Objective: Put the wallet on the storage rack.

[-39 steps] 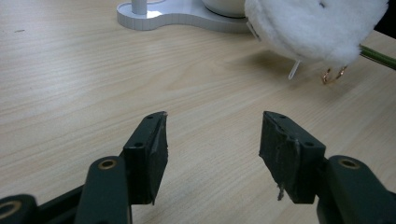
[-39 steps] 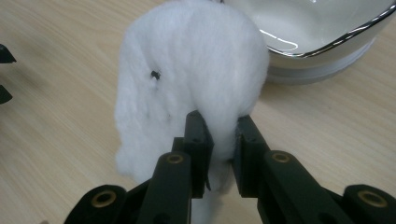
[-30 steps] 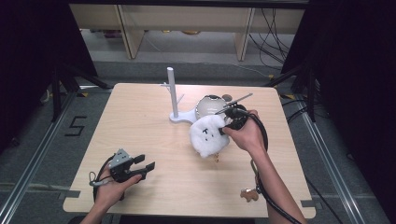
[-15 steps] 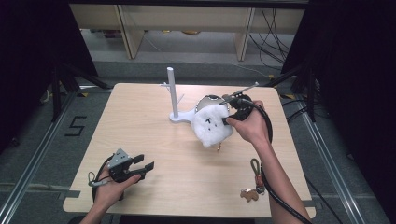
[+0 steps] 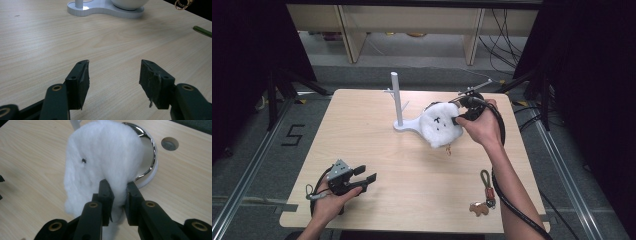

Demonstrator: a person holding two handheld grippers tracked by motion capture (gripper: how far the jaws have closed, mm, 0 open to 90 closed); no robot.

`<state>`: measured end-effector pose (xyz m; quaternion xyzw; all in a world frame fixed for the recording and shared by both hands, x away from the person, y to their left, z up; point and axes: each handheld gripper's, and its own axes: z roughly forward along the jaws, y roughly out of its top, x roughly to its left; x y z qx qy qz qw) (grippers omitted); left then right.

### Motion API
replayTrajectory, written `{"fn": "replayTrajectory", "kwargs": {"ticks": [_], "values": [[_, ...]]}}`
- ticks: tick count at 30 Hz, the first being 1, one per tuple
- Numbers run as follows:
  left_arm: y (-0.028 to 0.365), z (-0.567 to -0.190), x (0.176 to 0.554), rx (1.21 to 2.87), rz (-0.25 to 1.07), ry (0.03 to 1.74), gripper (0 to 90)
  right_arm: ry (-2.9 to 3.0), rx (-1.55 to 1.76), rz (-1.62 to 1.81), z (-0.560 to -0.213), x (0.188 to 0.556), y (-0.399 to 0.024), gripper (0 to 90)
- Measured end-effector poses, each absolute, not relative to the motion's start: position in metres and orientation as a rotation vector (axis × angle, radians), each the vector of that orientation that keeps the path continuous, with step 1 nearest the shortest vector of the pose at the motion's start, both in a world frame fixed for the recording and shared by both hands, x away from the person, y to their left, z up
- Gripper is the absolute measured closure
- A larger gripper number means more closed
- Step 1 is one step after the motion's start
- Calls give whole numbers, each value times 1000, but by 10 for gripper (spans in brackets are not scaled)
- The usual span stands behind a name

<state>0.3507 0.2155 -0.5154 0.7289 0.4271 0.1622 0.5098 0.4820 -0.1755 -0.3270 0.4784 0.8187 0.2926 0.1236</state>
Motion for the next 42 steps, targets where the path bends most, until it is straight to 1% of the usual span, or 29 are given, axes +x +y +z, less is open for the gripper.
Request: {"fn": "replayTrajectory", "kwargs": {"ticks": [13, 42], "values": [[216, -515, 351, 1751, 389, 1032, 400, 2355, 1391, 896, -312, 493, -173, 786], [215, -516, 350, 1757, 382, 1038, 398, 2255, 1394, 941, -303, 519, -171, 785]]}}
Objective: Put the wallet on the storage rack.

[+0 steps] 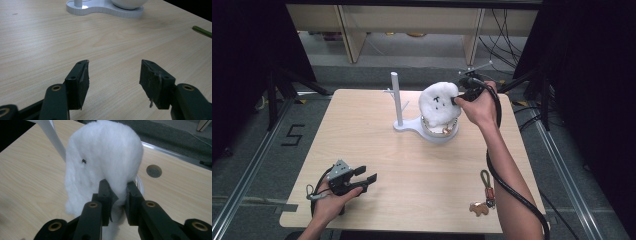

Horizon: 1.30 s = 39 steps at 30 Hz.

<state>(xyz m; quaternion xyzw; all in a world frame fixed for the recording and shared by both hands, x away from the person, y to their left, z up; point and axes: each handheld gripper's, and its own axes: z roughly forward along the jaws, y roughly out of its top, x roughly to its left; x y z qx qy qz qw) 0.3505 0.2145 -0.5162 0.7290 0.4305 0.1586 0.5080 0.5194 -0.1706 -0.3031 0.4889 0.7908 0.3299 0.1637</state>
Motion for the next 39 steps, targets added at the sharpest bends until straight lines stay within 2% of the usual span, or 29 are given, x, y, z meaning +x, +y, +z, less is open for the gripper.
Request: {"fn": "replayTrajectory", "kwargs": {"ticks": [14, 39], "values": [[216, -516, 350, 1758, 384, 1037, 398, 2221, 1403, 986, -304, 532, -165, 784], [214, -518, 350, 1756, 376, 1036, 397, 2194, 1376, 890, -347, 545, -177, 775]]}}
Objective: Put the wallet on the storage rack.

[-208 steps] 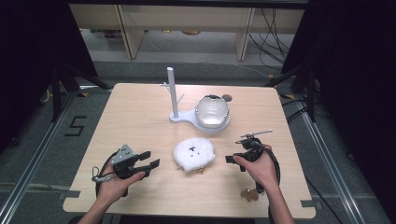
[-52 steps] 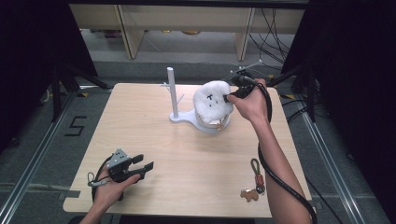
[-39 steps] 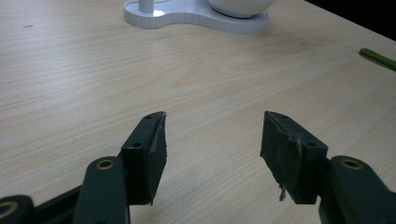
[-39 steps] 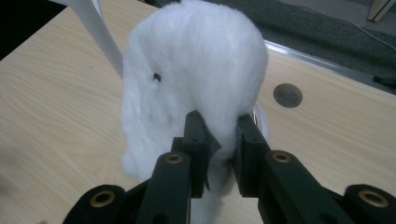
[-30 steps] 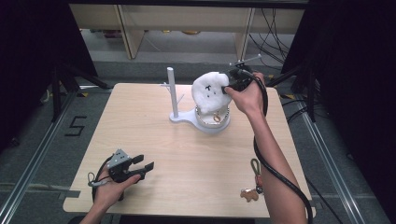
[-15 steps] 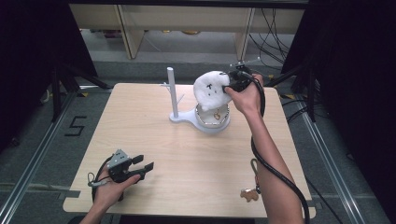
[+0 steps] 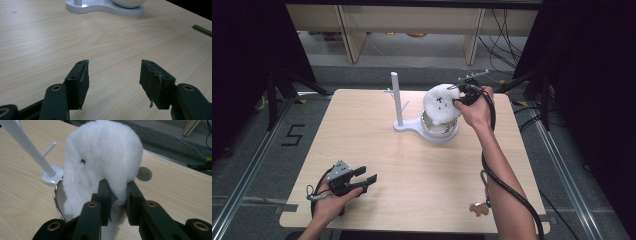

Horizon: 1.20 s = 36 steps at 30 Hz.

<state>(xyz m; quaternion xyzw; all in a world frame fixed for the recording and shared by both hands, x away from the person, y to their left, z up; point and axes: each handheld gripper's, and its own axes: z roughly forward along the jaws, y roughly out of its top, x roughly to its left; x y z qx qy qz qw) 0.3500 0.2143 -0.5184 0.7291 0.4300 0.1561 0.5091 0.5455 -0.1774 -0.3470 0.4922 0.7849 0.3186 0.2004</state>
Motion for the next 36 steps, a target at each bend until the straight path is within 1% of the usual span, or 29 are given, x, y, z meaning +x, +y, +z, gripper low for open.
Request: {"fn": "replayTrajectory", "kwargs": {"ticks": [9, 23, 26, 27, 28, 29, 32, 35, 36], "values": [[215, -518, 350, 1757, 377, 1037, 396, 2254, 1289, 759, -359, 546, -171, 765], [215, -519, 349, 1759, 375, 1035, 396, 2279, 1265, 623, -369, 546, -165, 749], [214, -518, 349, 1763, 377, 1037, 396, 2281, 1301, 615, -368, 545, -165, 691], [214, -518, 349, 1763, 377, 1037, 396, 2281, 1301, 615, -368, 545, -165, 691], [214, -518, 349, 1762, 376, 1037, 396, 2270, 1303, 624, -366, 545, -166, 632], [214, -518, 349, 1767, 377, 1036, 396, 2270, 1303, 624, -366, 545, -166, 632], [214, -519, 349, 1762, 368, 1023, 396, 2226, 1314, 668, -362, 544, -169, 573], [214, -519, 349, 1761, 370, 1024, 396, 2207, 1330, 700, -360, 544, -169, 571], [214, -519, 349, 1760, 375, 1027, 396, 2183, 1321, 720, -359, 544, -171, 599]]}}
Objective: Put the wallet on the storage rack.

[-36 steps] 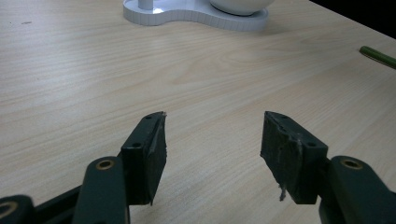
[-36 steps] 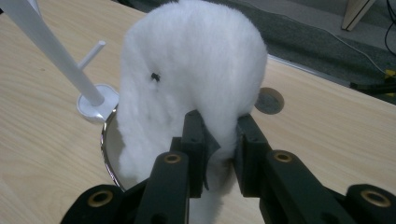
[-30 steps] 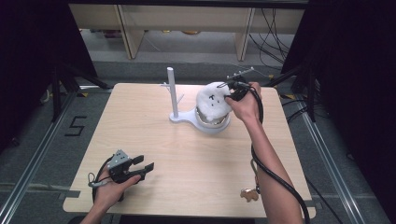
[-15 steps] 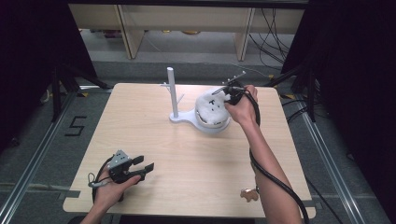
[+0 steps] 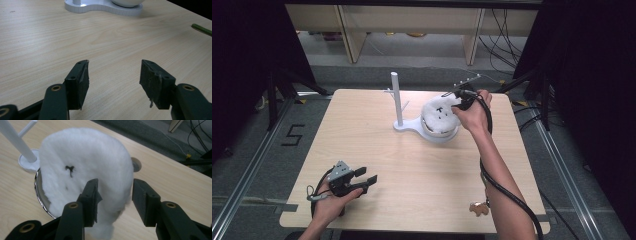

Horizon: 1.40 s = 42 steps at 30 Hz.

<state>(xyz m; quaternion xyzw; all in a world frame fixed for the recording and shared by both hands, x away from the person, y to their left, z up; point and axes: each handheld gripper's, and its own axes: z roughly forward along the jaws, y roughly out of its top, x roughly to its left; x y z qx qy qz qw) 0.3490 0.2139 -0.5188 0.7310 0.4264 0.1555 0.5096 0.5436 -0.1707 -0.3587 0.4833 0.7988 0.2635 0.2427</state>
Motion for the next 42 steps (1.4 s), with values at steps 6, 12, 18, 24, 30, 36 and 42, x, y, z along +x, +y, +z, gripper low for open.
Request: {"fn": "replayTrajectory", "kwargs": {"ticks": [6, 12, 18, 24, 30, 36, 42], "values": [[213, -519, 349, 1762, 372, 1020, 396, 2168, 1326, 716, -359, 544, -170, 735], [213, -518, 348, 1767, 376, 1023, 396, 2166, 1342, 712, -364, 546, -171, 740], [213, -518, 348, 1766, 376, 1024, 396, 2144, 1370, 752, -363, 545, -175, 665], [212, -518, 348, 1764, 375, 1023, 396, 2111, 1420, 821, -349, 532, -183, 612], [212, -516, 348, 1762, 382, 1030, 395, 2133, 1522, 842, -353, 515, -202, 596], [211, -514, 350, 1753, 379, 1020, 393, 2213, 1638, 773, -373, 496, -227, 584], [208, -514, 350, 1759, 378, 1011, 392, 2221, 1814, 682, -390, 477, -243, 566]]}}
